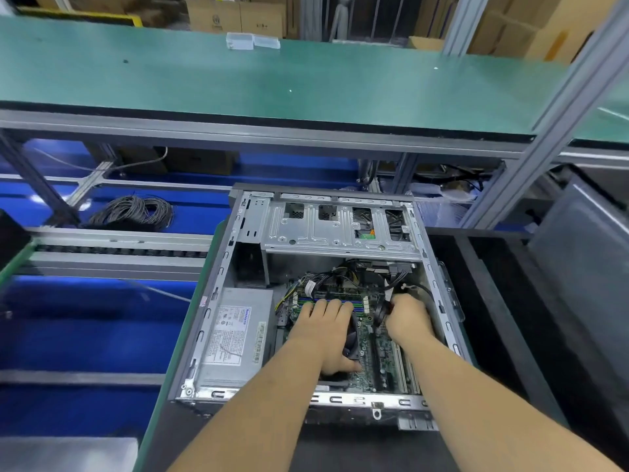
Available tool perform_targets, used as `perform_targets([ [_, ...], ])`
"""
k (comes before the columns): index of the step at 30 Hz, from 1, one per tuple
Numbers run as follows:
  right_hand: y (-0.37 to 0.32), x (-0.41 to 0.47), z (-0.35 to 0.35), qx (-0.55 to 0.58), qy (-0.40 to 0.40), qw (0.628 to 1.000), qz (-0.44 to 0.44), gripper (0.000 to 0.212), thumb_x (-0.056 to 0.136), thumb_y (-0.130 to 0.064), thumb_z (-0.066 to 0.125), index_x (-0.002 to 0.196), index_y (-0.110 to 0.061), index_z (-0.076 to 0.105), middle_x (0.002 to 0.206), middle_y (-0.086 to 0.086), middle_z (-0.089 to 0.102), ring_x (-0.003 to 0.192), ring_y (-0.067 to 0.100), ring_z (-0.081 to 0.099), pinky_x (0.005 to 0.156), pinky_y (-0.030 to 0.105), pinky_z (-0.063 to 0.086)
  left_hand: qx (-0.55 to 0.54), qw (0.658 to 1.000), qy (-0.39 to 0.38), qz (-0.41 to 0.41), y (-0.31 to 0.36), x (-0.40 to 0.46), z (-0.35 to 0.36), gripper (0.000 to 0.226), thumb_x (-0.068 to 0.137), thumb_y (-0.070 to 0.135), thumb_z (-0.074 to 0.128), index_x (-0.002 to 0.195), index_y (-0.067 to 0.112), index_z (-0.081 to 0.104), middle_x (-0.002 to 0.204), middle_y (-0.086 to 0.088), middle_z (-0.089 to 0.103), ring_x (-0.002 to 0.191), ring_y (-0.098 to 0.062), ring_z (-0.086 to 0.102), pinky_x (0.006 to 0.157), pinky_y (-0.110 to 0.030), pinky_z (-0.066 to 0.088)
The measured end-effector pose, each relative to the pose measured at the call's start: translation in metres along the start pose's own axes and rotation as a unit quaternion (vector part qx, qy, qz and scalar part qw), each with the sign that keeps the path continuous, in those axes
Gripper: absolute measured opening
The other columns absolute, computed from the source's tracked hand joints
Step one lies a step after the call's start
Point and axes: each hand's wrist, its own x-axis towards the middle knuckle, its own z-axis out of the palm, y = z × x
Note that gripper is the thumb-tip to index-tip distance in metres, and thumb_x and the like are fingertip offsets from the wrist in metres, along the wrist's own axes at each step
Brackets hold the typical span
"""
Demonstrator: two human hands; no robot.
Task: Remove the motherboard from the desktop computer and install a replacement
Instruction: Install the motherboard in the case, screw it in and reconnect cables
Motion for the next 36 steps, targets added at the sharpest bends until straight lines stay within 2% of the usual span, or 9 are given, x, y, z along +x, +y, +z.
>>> perform_targets([
  [5,-0.004,0.012,0.005,0.026,0.019,0.999,0.004,0.009,0.093,-0.005,0.058,0.088,-0.011,0.053,0.084,0.009,0.059,0.067,0.026,0.05,0.061,0.031,0.046,-0.025,0.999,-0.023,0.003,-0.003,0.002,0.0,0.113,0.077,0.073,0.065,0.157,0.019,0.007,0.16,-0.002,0.017,0.146,-0.029,0.016,0.119,-0.052,0.014],
  [9,-0.003,0.017,0.01,0.056,0.019,0.998,-0.006,0.014,0.09,-0.014,0.066,0.083,-0.012,0.054,0.072,0.002,0.053,0.057,0.02,0.047,0.056,0.026,0.04,-0.031,0.999,-0.034,0.004,-0.003,0.003,-0.001,0.113,0.077,0.072,0.067,0.157,0.02,0.007,0.16,-0.002,0.017,0.146,-0.03,0.017,0.119,-0.053,0.014],
  [18,-0.002,0.011,0.005,0.101,0.038,0.994,0.001,0.008,0.089,0.002,0.057,0.087,-0.005,0.06,0.084,0.013,0.062,0.069,0.028,0.056,0.057,0.028,0.044,-0.035,0.998,-0.043,0.002,-0.003,0.003,-0.002,0.115,0.076,0.073,0.066,0.158,0.022,0.003,0.162,-0.001,0.014,0.147,-0.029,0.014,0.12,-0.054,0.012],
  [21,0.001,0.005,-0.001,0.17,0.071,0.983,0.015,0.023,0.087,0.007,0.052,0.067,-0.006,0.052,0.064,0.01,0.053,0.052,0.021,0.041,0.046,0.023,0.029,-0.032,0.999,-0.044,0.004,-0.004,0.004,-0.002,0.116,0.076,0.074,0.066,0.158,0.022,0.003,0.162,-0.001,0.013,0.147,-0.03,0.014,0.12,-0.053,0.013],
  [23,-0.001,0.0,-0.006,0.189,0.042,0.981,0.017,0.022,0.084,0.01,0.051,0.07,-0.006,0.054,0.065,0.013,0.052,0.055,0.024,0.044,0.049,0.024,0.031,-0.03,0.999,-0.043,0.004,-0.004,0.003,-0.002,0.116,0.076,0.075,0.065,0.158,0.022,0.003,0.162,-0.001,0.013,0.147,-0.029,0.015,0.12,-0.053,0.013],
  [26,-0.007,-0.012,-0.005,0.25,-0.094,0.963,0.036,0.021,0.089,0.006,0.057,0.108,-0.003,0.058,0.09,0.021,0.066,0.068,0.029,0.064,0.055,0.032,0.051,-0.027,0.999,-0.046,0.004,-0.004,0.003,-0.002,0.117,0.077,0.075,0.064,0.159,0.022,0.001,0.163,-0.001,0.011,0.148,-0.029,0.013,0.12,-0.053,0.012],
  [29,-0.006,-0.017,0.0,0.299,-0.171,0.937,0.065,0.013,0.097,0.001,0.046,0.107,-0.006,0.044,0.095,0.017,0.066,0.075,0.026,0.067,0.061,0.036,0.059,-0.028,0.998,-0.047,0.004,-0.004,0.003,-0.003,0.117,0.077,0.074,0.065,0.159,0.022,0.0,0.163,-0.001,0.011,0.148,-0.029,0.012,0.12,-0.053,0.012],
  [32,0.002,-0.005,0.004,0.217,-0.093,0.97,0.051,0.023,0.095,0.007,0.042,0.11,0.006,0.06,0.099,0.025,0.068,0.079,0.034,0.067,0.072,0.042,0.058,-0.033,0.998,-0.047,0.003,-0.003,0.002,-0.004,0.116,0.077,0.072,0.066,0.159,0.022,0.001,0.163,-0.001,0.013,0.148,-0.029,0.013,0.121,-0.053,0.012],
  [36,0.007,0.01,0.007,0.122,0.048,0.991,0.026,0.034,0.096,0.002,0.049,0.123,-0.009,0.066,0.107,0.015,0.068,0.078,0.027,0.058,0.065,0.025,0.044,-0.031,0.998,-0.046,0.006,-0.004,0.002,-0.004,0.115,0.078,0.072,0.065,0.159,0.022,0.001,0.163,-0.001,0.012,0.148,-0.029,0.013,0.121,-0.054,0.012],
])
